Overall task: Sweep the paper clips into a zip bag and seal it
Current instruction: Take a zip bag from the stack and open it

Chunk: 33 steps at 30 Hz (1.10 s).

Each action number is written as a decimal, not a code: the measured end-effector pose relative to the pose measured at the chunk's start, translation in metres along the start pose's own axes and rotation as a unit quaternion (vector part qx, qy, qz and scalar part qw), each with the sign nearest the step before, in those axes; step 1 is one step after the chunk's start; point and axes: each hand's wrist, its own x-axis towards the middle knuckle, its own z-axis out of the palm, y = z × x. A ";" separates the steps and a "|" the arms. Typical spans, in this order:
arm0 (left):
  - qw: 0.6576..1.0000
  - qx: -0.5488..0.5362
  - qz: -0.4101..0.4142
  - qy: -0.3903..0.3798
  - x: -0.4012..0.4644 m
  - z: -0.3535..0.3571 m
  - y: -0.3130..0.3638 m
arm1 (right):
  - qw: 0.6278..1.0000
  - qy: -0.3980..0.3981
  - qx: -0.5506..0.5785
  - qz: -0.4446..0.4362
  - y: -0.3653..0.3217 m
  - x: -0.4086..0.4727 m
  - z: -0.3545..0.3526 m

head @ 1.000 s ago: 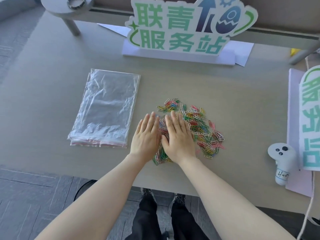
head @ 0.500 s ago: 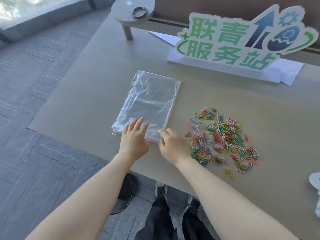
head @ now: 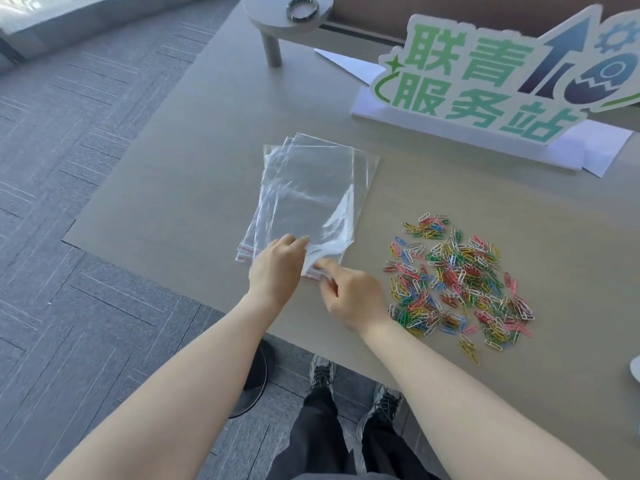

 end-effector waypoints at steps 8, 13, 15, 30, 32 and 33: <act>0.996 -0.091 0.017 0.012 0.006 -0.014 0.037 | 0.996 -0.032 0.009 0.082 0.006 0.007 -0.024; 0.990 -0.084 0.107 0.041 0.007 -0.022 0.043 | 0.993 -0.006 -0.031 0.117 0.009 0.015 -0.037; 0.988 -0.075 0.124 0.050 0.010 -0.024 0.043 | 0.991 0.004 -0.027 0.135 0.011 0.016 -0.042; 0.990 -0.106 0.079 0.038 0.045 -0.073 0.044 | 0.973 0.009 -0.014 0.228 0.037 0.016 -0.075; 0.988 -0.130 0.078 0.029 0.048 -0.080 0.046 | 0.972 0.002 -0.025 0.235 0.039 0.017 -0.078; 0.988 -0.134 0.076 0.021 0.049 -0.084 0.047 | 0.972 -0.003 -0.031 0.235 0.041 0.017 -0.079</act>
